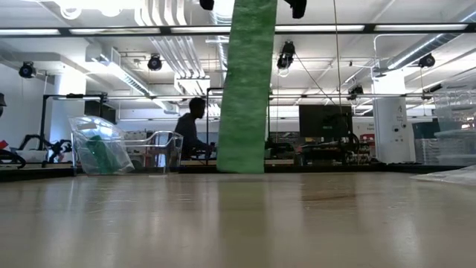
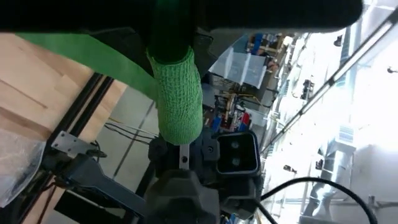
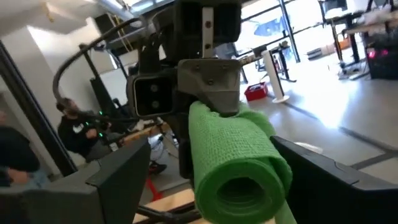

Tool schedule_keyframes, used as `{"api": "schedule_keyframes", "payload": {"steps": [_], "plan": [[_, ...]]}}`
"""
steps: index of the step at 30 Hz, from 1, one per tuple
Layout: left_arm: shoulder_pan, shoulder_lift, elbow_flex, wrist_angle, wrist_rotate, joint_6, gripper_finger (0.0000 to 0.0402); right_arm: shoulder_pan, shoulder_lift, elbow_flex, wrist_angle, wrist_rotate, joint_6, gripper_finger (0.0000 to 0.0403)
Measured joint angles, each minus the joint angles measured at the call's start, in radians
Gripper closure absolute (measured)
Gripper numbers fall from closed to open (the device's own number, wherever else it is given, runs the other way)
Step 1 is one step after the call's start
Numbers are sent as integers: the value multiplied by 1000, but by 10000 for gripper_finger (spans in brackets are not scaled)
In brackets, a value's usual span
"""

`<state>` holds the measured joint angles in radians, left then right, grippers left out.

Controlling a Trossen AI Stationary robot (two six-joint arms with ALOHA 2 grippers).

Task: Roll bandage
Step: Roll the green bandage

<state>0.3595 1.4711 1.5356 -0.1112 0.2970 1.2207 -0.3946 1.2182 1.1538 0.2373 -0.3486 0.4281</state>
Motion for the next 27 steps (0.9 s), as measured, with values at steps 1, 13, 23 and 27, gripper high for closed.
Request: {"api": "schedule_keyframes", "payload": {"steps": [1, 13, 23, 27], "plan": [[0, 2, 0, 3, 0, 7, 373, -1, 0, 0, 0, 2, 22, 90], [0, 15, 0, 15, 0, 29, 373, -1, 0, 0, -1, 9, 96, 129], [1, 15, 0, 25, 0, 29, 364, -1, 0, 0, -27, 11, 96, 200], [1, 15, 0, 29, 0, 27, 364, -1, 0, 0, -27, 11, 94, 221]]}}
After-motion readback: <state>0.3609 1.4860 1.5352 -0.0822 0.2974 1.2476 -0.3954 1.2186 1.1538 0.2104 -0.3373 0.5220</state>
